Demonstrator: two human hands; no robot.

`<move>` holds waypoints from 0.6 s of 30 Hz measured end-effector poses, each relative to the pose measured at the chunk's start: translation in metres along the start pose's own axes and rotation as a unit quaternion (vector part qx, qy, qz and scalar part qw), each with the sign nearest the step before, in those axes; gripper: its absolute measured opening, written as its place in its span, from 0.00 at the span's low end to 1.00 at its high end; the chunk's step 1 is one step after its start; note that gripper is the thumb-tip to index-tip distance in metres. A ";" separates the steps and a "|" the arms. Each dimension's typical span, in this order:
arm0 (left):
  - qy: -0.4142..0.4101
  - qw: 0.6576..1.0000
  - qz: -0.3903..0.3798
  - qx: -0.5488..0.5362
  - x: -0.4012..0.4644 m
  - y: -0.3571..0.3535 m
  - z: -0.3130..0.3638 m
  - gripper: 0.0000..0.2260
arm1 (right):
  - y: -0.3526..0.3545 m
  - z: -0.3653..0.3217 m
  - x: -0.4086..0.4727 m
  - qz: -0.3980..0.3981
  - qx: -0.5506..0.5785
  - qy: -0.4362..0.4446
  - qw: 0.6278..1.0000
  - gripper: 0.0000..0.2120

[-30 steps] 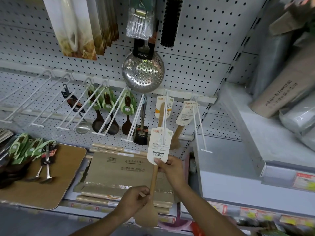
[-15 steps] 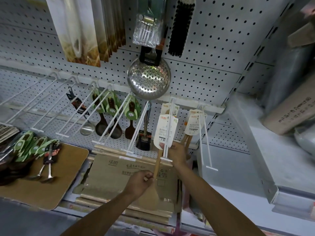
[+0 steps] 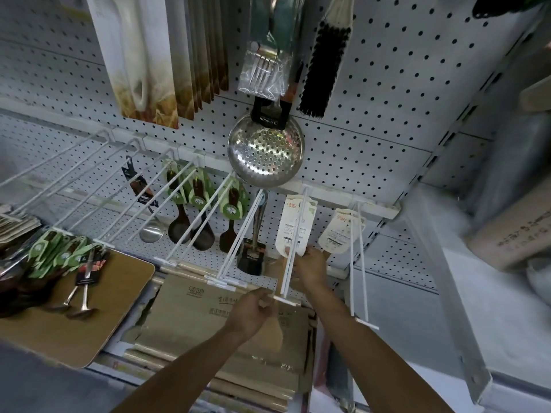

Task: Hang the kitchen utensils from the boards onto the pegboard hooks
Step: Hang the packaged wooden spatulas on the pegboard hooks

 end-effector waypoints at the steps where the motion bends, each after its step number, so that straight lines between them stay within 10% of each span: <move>1: 0.000 1.000 0.009 0.003 0.000 0.004 -0.001 0.11 | 0.002 -0.005 -0.005 0.005 -0.009 -0.002 1.000 0.20; 11: -0.077 0.993 0.062 0.059 -0.041 0.084 0.010 0.14 | -0.007 -0.022 -0.054 -0.098 -0.151 0.145 0.973 0.16; 18: -0.131 0.973 0.129 0.142 -0.103 0.148 0.016 0.14 | -0.079 -0.058 -0.107 -0.225 -0.277 0.315 0.879 0.16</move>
Point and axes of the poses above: each hand's wrist, its own x-axis towards the middle knuckle, its own y-axis out of the back of the hand, z = x × y, the point moved 9 cm from there along x, towards the middle knuckle, and after that the axes turned 2 degrees about -z, right-handed, at the moved point
